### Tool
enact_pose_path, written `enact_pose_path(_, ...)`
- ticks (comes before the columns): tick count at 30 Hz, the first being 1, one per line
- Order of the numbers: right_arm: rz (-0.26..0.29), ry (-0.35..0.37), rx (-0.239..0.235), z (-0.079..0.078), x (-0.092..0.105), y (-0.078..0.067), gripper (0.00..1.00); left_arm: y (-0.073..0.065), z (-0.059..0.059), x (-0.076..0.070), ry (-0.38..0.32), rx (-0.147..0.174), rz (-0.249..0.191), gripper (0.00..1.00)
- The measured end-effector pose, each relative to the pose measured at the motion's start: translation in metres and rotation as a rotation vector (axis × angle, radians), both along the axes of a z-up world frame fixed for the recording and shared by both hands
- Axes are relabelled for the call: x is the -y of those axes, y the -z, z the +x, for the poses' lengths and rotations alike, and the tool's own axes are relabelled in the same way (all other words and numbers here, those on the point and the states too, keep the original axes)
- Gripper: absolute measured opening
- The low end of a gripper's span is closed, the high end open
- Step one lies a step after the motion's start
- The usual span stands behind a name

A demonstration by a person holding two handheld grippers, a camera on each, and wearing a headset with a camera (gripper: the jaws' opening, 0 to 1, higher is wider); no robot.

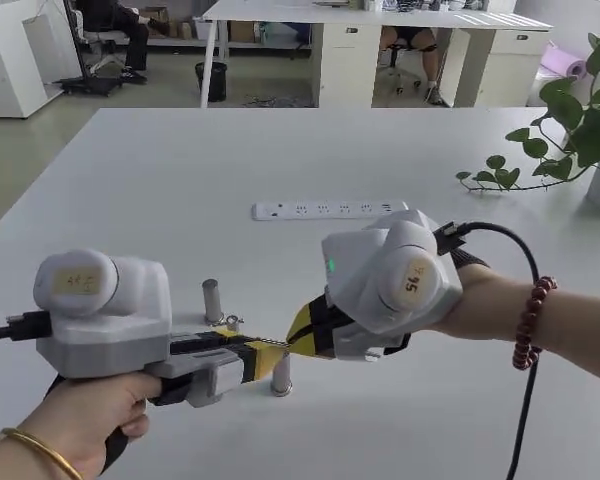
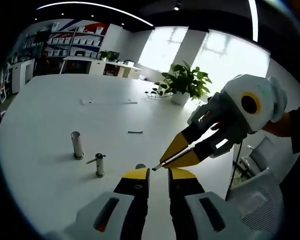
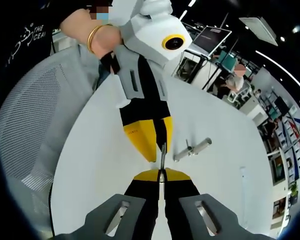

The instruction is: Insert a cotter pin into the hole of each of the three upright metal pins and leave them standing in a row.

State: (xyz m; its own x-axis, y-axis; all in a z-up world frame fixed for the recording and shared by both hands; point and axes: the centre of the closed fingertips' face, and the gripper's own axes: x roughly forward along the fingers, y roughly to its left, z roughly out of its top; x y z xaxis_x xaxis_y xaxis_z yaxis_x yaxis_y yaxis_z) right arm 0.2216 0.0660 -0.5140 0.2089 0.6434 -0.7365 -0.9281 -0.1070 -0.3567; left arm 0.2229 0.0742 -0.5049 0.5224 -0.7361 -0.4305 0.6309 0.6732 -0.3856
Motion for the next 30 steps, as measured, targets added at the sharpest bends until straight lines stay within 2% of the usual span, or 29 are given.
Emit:
enact_pose_path(8, -0.005, -0.021, 0.018, -0.005, -0.003, -0.003, 0.00, -0.004, -0.001, 0.004, 0.006, -0.012, -0.038, 0.06)
enact_pose_path(14, -0.007, -0.023, 0.027, -0.006, -0.003, -0.004, 0.00, -0.005, -0.002, 0.004, 0.012, -0.015, -0.040, 0.01)
enact_pose_path(21, 0.000, -0.012, 0.034, -0.006, -0.004, -0.004, 0.00, -0.006, -0.002, 0.004, 0.014, 0.006, -0.030, 0.01)
enact_pose_path(24, 0.021, 0.014, 0.020, -0.004, -0.005, -0.006, 0.00, -0.009, -0.001, 0.003, 0.019, 0.036, -0.021, 0.00)
enact_pose_path(30, 0.066, 0.069, -0.009, 0.000, -0.005, -0.009, 0.00, -0.012, 0.003, 0.002, 0.015, 0.057, -0.021, 0.00)
